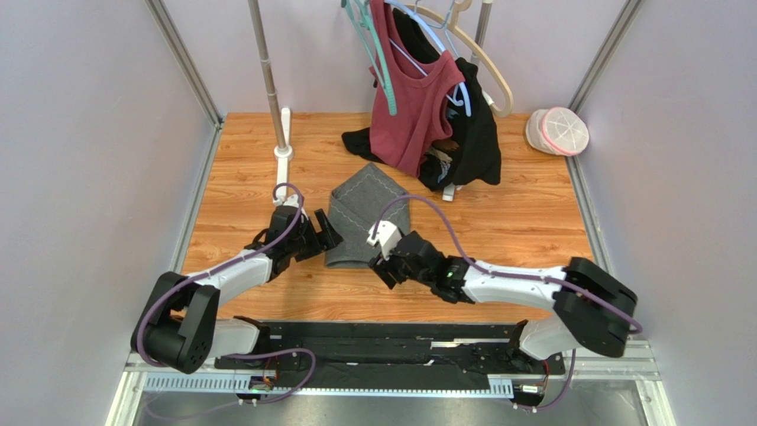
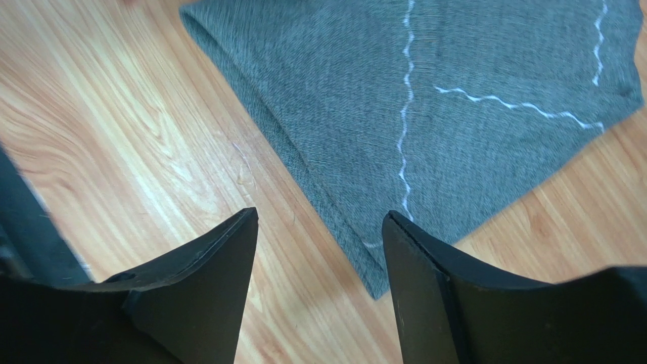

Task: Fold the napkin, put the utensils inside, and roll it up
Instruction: Fold the napkin, then roll the napkin with the utensil

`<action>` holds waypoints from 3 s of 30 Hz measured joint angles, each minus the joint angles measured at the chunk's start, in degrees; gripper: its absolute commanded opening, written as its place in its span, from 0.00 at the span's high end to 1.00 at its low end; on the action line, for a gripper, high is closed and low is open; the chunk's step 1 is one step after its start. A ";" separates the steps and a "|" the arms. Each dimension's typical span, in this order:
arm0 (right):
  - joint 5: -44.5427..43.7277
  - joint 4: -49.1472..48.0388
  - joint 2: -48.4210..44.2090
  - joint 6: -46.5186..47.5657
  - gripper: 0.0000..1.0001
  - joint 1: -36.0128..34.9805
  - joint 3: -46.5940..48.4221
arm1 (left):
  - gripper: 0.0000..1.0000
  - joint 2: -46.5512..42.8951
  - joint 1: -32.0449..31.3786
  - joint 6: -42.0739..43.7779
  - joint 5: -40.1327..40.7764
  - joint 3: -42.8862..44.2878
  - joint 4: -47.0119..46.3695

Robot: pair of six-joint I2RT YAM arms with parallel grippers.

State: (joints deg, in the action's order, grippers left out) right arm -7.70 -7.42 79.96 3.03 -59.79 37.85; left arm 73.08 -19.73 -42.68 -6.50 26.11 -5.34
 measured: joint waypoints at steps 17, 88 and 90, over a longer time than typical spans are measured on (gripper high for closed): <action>-16.41 -13.92 19.85 22.12 0.38 -10.21 3.37 | 0.06 -6.47 5.90 2.19 0.44 0.26 7.69; 46.18 31.71 33.62 5.11 1.00 16.35 35.23 | 0.11 -25.14 -8.37 24.04 -8.39 -6.58 -1.60; 47.93 32.85 34.67 5.01 1.00 17.22 36.24 | 0.13 -23.61 -9.57 25.16 -8.55 -6.60 -3.15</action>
State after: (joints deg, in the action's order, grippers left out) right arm 40.23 25.43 114.63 8.03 -42.57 74.08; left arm 49.47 -29.30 -17.52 -15.05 19.51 -8.49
